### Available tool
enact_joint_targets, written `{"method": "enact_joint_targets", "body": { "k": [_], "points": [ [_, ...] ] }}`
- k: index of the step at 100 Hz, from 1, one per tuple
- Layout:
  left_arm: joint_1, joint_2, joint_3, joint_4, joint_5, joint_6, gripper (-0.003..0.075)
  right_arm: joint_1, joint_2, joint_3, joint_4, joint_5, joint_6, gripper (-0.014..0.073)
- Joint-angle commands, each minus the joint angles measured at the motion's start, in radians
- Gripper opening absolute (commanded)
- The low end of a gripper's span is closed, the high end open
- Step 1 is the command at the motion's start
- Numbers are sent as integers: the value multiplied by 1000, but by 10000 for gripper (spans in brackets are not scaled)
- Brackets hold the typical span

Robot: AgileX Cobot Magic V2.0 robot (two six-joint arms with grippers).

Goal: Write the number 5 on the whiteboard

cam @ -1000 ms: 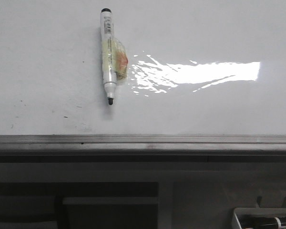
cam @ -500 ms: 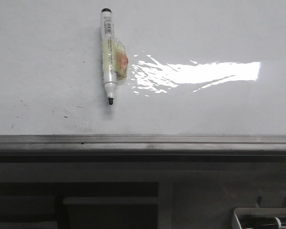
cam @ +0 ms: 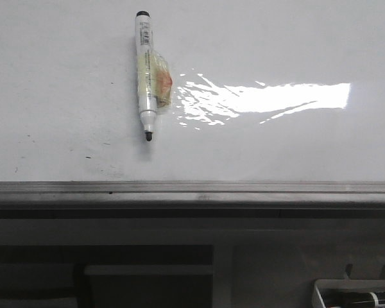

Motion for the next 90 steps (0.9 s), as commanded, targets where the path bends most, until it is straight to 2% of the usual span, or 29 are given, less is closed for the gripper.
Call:
{"method": "enact_joint_targets", "body": {
  "k": [1, 11, 19, 33, 55, 66, 72, 79, 85, 90],
  "points": [
    [4, -28, 18, -117, -123, -4, -20, -7, -18, 27, -32, -90, -9, -61],
    [4, -28, 18, -428, -132, -4, -20, -7, -18, 27, -29, -227, -9, -61],
    [4, -28, 18, -551, -141, -4, -20, -7, -18, 27, 3, -299, -7, -61],
    [4, -28, 16, -760, -201, -4, -20, -7, -18, 27, 240, -387, -7, -61],
    [4, -28, 16, -873, -189, -4, -20, -7, -18, 27, 274, -449, -7, -61],
    [4, -28, 12, -934, -245, -4, -20, -7, -18, 27, 276, -449, -7, -61],
    [4, -28, 4, -921, -255, -4, -20, -7, -18, 27, 290, -459, -7, -61],
    [4, -20, -20, -873, -238, -4, -20, -7, -18, 19, 409, -494, 15, -61],
    [4, -3, -58, -796, -210, -4, -20, -7, -18, -1, 476, -501, 25, -61],
    [4, 21, -100, -717, -177, -4, -16, -7, -17, -26, 482, -477, 25, -61]
  ]
}}
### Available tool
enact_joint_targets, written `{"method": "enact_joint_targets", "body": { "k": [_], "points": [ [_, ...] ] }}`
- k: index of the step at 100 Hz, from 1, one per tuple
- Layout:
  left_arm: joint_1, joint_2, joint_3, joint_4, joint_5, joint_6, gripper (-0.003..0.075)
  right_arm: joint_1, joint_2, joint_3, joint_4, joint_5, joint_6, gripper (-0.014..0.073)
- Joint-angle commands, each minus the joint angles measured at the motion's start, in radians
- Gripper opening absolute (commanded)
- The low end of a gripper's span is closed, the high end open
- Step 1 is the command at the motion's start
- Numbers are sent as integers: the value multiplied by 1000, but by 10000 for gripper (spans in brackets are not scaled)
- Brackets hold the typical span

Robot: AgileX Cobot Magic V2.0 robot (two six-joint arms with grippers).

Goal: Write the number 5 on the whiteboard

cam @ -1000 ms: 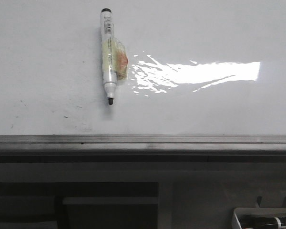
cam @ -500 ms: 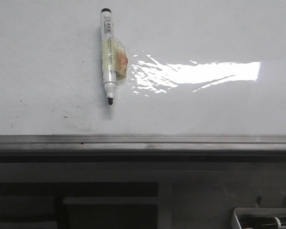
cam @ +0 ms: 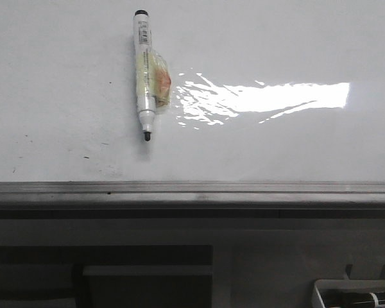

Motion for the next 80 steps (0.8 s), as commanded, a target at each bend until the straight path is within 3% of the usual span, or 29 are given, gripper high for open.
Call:
{"method": "enact_joint_targets", "body": {
  "k": [1, 14, 25, 32, 36, 46, 59, 68, 80],
  "points": [
    [4, 29, -91, 122, 8, -4, -13, -7, -17, -34, 54, -65, 5, -61],
    [4, 135, -231, 366, 103, 37, 109, -7, -2, -126, 52, 87, 3, -38],
    [4, 274, -329, 412, 207, 161, 309, -7, 38, -201, 49, 204, -17, 91],
    [4, 370, -383, 412, 269, 237, 388, -7, 68, -237, 49, 255, -39, 201],
    [4, 429, -403, 412, 295, 270, 396, -7, 87, -259, 49, 292, -58, 269],
    [1, 561, -452, 409, 312, 290, 393, -7, 117, -305, 49, 377, -63, 337],
    [-53, 710, -521, 408, 308, 312, 385, -7, 130, -337, 49, 438, -63, 335],
    [-144, 805, -580, 401, 276, 312, 384, -7, 130, -339, 49, 440, -63, 335],
    [-292, 921, -622, 279, 147, 311, 384, -7, 130, -339, 49, 439, -63, 335]
  ]
}}
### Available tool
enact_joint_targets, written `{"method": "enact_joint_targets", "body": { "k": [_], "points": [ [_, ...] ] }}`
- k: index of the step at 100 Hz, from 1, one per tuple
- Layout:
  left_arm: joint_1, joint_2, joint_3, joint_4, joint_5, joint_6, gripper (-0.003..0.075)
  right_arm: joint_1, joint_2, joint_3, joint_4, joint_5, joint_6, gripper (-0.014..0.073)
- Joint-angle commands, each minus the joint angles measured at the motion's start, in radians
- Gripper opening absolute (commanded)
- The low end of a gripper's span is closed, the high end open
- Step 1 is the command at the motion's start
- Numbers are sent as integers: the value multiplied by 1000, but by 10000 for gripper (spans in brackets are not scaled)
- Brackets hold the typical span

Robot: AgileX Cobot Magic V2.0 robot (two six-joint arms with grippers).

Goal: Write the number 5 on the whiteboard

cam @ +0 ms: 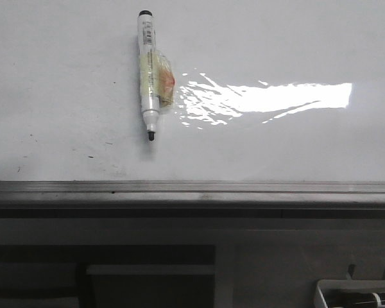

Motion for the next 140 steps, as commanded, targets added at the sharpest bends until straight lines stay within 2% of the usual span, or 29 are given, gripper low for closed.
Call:
{"method": "enact_joint_targets", "body": {
  "k": [1, 16, 29, 49, 68, 95, 104, 120, 131, 140],
  "points": [
    [-98, 84, -57, -121, -154, 2, 385, -7, 23, -35, -2, -66, -18, 335],
    [-222, 216, -58, -273, -348, 2, 385, -7, 23, -35, -2, -66, -18, 335],
    [-276, 304, -58, -376, -435, 2, 384, -7, 23, -35, -2, -66, -18, 335],
    [-306, 401, -85, -394, -465, 2, 385, -7, 23, -35, -2, -66, -18, 335],
    [-306, 453, -124, -472, -474, 2, 384, -7, 23, -35, -2, -66, -18, 335],
    [-306, 506, -126, -474, -474, 2, 376, -7, 23, -35, -2, -64, -18, 335],
    [-306, 527, -126, -474, -467, 2, 288, -7, 23, -35, -2, -64, -18, 335],
    [-306, 529, -126, -453, -411, 2, -24, -7, 23, -40, 6, -55, -18, 335],
    [-306, 504, -126, -380, -341, 4, -20, -7, 24, -52, 27, -39, -31, 335],
    [-306, 469, -126, -253, -245, 6, -20, -5, 24, -75, 107, 2, -168, 335]
  ]
}}
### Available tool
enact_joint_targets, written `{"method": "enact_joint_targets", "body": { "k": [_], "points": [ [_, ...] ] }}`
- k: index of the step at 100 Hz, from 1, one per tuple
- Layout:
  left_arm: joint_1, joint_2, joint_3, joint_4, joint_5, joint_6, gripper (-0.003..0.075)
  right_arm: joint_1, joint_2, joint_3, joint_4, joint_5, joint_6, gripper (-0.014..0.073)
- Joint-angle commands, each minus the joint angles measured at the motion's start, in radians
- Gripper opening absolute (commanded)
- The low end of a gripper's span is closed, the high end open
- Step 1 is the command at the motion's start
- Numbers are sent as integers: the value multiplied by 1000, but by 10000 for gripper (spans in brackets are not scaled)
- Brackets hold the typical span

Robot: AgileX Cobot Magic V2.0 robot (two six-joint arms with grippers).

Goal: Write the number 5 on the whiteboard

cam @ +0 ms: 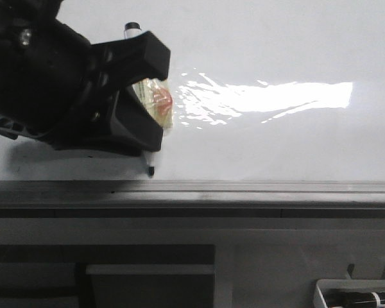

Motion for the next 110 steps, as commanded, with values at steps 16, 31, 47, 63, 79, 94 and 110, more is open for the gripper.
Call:
{"method": "enact_joint_targets", "body": {
  "k": [16, 31, 47, 63, 79, 94, 110],
  "points": [
    [7, -114, -14, 366, 205, 33, -20, 13, 66, -88, 329, 99, -512, 335],
    [5, -196, -14, 425, 330, 283, -20, 22, 189, -135, 532, 252, -860, 335],
    [-27, -271, -14, 425, 374, 579, -20, 33, 288, -179, 719, 261, -1074, 335],
    [-90, -289, -14, 425, 372, 722, -20, 83, 375, -215, 849, 325, -1259, 335],
    [-132, -286, -14, 429, 346, 734, -20, 183, 463, -236, 851, 315, -1321, 336],
    [-136, -286, -14, 434, 311, 734, -20, 271, 554, -267, 851, 268, -1353, 338],
    [-136, -286, -14, 436, 309, 734, -20, 360, 662, -330, 851, 227, -1379, 338]
  ]
}}
